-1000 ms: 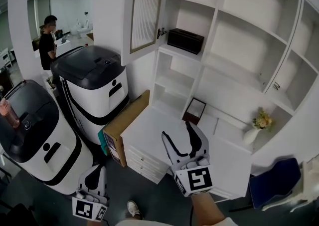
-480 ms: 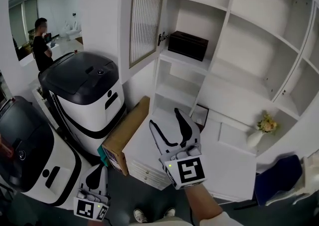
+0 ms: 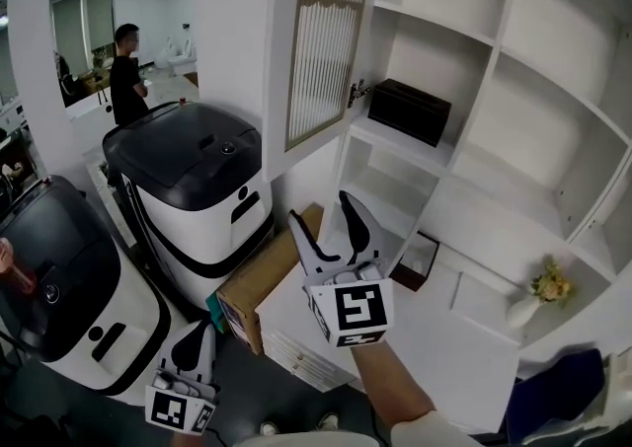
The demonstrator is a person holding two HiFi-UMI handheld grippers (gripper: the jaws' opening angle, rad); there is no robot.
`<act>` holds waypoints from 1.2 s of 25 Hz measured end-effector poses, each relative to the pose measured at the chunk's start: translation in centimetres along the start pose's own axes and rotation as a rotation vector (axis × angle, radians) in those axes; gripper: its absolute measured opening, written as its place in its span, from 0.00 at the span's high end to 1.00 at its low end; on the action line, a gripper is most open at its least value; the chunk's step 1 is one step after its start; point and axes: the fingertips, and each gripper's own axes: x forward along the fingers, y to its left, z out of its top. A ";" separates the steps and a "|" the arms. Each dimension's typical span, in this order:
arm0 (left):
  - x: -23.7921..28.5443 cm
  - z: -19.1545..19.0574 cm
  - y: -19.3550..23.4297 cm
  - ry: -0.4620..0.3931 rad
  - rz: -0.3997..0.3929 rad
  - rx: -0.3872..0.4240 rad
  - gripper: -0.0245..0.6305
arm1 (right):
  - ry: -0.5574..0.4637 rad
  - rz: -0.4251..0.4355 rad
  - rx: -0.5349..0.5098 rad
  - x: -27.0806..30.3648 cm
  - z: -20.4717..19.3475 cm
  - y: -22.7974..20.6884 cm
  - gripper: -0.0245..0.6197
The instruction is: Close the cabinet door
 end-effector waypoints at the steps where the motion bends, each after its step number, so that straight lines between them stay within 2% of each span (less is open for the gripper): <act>1: 0.1 0.0 0.3 0.000 0.015 -0.001 0.96 | -0.004 0.000 0.003 0.9 -0.1 -0.1 0.53; 19: 0.8 0.0 4.2 0.013 0.157 0.035 0.96 | -0.039 0.044 0.007 12.0 -0.2 0.6 0.48; 30: 0.1 -0.3 4.8 0.027 0.192 0.038 0.96 | -0.040 0.001 -0.033 15.5 -0.2 0.4 0.46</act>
